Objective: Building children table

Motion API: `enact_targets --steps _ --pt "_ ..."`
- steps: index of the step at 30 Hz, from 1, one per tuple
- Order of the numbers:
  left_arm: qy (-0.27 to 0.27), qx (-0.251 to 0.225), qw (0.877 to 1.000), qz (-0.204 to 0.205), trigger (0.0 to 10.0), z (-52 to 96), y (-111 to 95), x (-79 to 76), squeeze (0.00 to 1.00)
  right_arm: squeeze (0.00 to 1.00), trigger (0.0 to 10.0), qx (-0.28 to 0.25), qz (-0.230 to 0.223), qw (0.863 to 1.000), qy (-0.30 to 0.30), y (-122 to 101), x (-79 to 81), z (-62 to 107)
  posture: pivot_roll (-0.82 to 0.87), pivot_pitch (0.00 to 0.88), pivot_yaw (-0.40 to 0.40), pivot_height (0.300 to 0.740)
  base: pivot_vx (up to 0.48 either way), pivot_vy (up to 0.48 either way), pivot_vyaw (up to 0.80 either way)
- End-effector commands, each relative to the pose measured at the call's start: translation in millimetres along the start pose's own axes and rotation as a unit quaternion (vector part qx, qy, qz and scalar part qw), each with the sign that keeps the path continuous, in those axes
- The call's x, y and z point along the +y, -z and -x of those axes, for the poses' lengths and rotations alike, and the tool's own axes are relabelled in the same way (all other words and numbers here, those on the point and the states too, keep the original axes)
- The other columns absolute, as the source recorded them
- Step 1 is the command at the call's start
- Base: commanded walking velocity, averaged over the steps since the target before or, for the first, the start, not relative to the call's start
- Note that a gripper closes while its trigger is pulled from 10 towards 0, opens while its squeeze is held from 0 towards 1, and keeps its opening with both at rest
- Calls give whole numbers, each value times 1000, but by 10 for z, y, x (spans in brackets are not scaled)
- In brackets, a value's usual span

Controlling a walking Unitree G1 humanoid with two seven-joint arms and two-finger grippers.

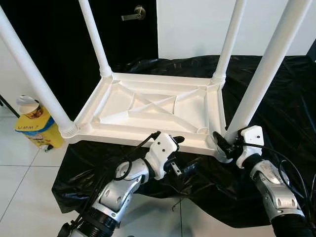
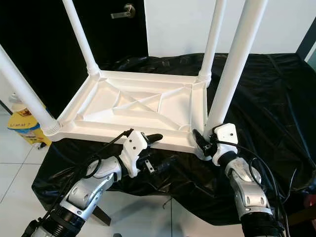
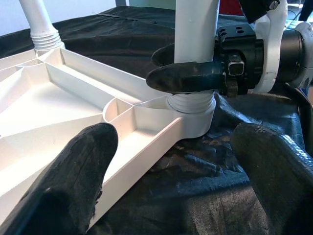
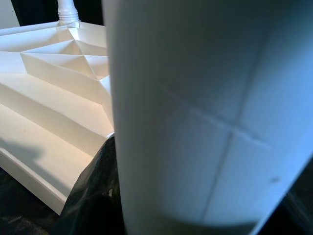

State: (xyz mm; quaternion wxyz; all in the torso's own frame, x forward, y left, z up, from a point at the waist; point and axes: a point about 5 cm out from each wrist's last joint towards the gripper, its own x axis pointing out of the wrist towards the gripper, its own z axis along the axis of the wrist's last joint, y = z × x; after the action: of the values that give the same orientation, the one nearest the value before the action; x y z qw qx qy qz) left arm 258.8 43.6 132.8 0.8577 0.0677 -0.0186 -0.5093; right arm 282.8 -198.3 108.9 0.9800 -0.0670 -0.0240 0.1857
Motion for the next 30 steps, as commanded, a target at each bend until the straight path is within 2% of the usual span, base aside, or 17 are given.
enact_targets --steps 1,10,13,15,17,18,20,24,26,28,29,30 --pt "22 5 1000 1 10000 3 1 -18 0 0 10000 41 -2 999 -14 165 49 48 0 0 27 740 0 0 0" --pt "21 5 1000 1 10000 9 -9 -13 0 0 10000 46 -8 999 8 187 96 37 8 9 27 740 0 0 0" --pt "18 6 1000 1 10000 16 -8 -14 0 0 10000 55 -11 996 72 219 71 28 12 12 25 740 0 0 0" --pt "18 6 1000 1 10000 16 -8 -14 0 0 10000 55 -11 996 72 219 71 28 12 12 25 740 0 0 0" --pt "17 6 1000 2 10000 20 -8 -14 0 0 10000 62 -20 991 120 243 75 13 13 12 24 740 0 0 0" --pt "17 6 1000 2 10000 20 -8 -14 0 0 10000 62 -20 991 120 243 75 13 13 12 24 740 0 0 0" --pt "17 6 1000 3 10000 23 -5 -21 0 0 10000 67 -33 985 157 262 125 -1 14 15 24 740 0 0 0" --pt "18 7 1000 4 10000 27 -2 -24 0 0 10000 68 -49 977 197 266 215 -17 13 18 23 740 0 0 0" --pt "18 7 1000 4 10000 27 -2 -24 0 0 10000 68 -49 977 197 266 215 -17 13 18 23 740 0 0 0" --pt "17 7 1000 5 10000 26 -1 -25 0 0 10000 71 -66 965 243 265 301 -36 14 19 22 740 0 0 0" --pt "17 7 1000 5 10000 26 -1 -25 0 0 10000 71 -66 965 243 265 301 -36 14 19 22 740 0 0 0" --pt "17 6 1000 5 10000 23 -1 -28 0 0 10000 74 -75 960 260 263 372 -60 14 19 21 740 0 0 0"
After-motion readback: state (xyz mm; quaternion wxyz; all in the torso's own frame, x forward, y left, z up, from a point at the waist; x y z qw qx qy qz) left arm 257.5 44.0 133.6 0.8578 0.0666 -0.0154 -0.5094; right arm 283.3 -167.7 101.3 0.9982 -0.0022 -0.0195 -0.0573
